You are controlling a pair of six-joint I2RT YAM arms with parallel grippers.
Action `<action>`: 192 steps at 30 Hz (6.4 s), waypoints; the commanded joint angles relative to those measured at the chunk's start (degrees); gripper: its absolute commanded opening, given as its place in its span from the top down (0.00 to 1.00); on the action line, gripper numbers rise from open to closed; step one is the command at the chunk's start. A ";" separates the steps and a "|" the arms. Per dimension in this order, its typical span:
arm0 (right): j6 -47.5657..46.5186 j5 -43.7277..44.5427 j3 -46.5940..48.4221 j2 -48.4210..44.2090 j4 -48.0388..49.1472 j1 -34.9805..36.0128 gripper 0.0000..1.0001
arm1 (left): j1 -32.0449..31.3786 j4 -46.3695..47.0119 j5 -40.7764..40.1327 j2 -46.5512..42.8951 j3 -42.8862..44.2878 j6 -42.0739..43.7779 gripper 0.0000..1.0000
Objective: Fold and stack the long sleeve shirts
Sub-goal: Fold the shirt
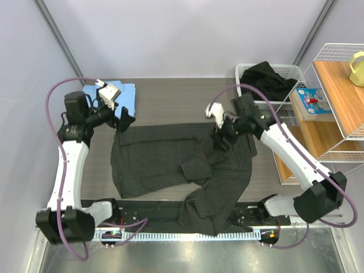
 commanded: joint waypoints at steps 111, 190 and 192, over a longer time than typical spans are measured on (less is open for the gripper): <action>16.82 -17.61 -14.82 10.68 31.48 -3.48 0.07 | -35.30 8.81 -3.78 26.34 -5.80 12.31 1.00; 9.02 -2.93 -28.28 -21.60 51.18 20.52 0.99 | -43.37 2.85 -5.80 -2.39 -5.45 5.10 1.00; 9.19 -1.62 -28.54 -23.09 49.51 20.61 0.96 | -45.05 -2.25 -2.11 -3.10 -4.84 6.07 1.00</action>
